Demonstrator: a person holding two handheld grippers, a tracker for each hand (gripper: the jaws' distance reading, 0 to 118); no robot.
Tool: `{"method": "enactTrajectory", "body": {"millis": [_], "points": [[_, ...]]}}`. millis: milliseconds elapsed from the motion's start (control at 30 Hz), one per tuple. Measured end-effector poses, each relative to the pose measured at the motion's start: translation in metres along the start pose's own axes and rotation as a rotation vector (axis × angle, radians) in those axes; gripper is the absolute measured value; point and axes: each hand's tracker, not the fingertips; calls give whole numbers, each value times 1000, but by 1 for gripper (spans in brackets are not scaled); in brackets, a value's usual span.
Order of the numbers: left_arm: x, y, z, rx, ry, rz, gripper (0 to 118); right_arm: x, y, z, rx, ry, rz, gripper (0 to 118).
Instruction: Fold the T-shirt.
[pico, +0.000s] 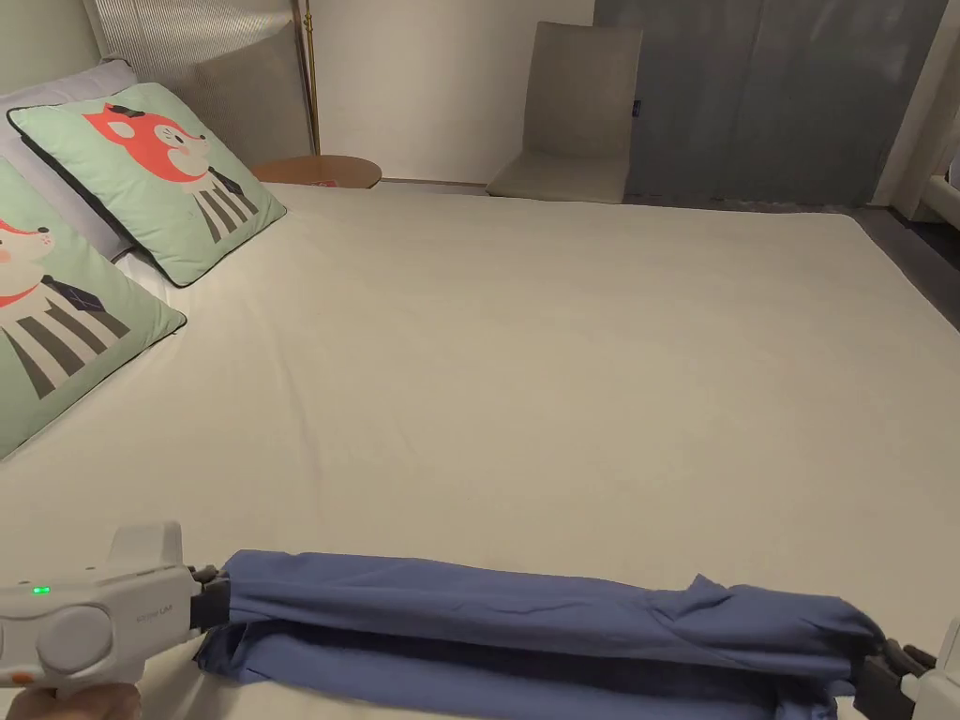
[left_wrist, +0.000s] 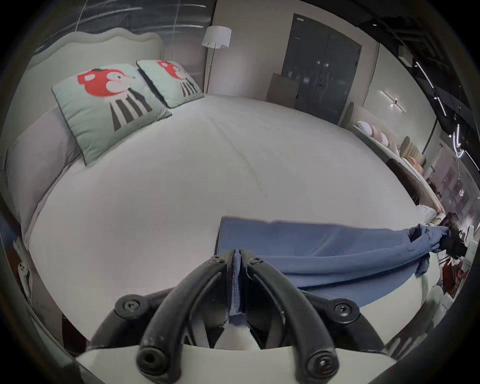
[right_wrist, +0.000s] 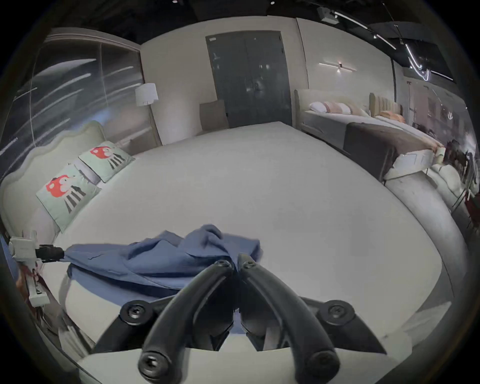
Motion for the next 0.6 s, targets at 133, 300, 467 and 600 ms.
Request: {"method": "enactTrajectory", "body": {"millis": [133, 300, 467, 600], "points": [[1, -18, -6, -38, 9, 14, 1, 4, -24, -19, -57, -72, 22, 1], [5, -32, -19, -97, 76, -85, 1, 0, -36, -31, -108, -126, 64, 1], [14, -27, -13, -65, 84, -95, 15, -5, -27, -19, -85, -119, 39, 7], [15, 0, 0, 28, 6, -8, 100, -21, 4, 0, 15, -98, 55, 96]]}}
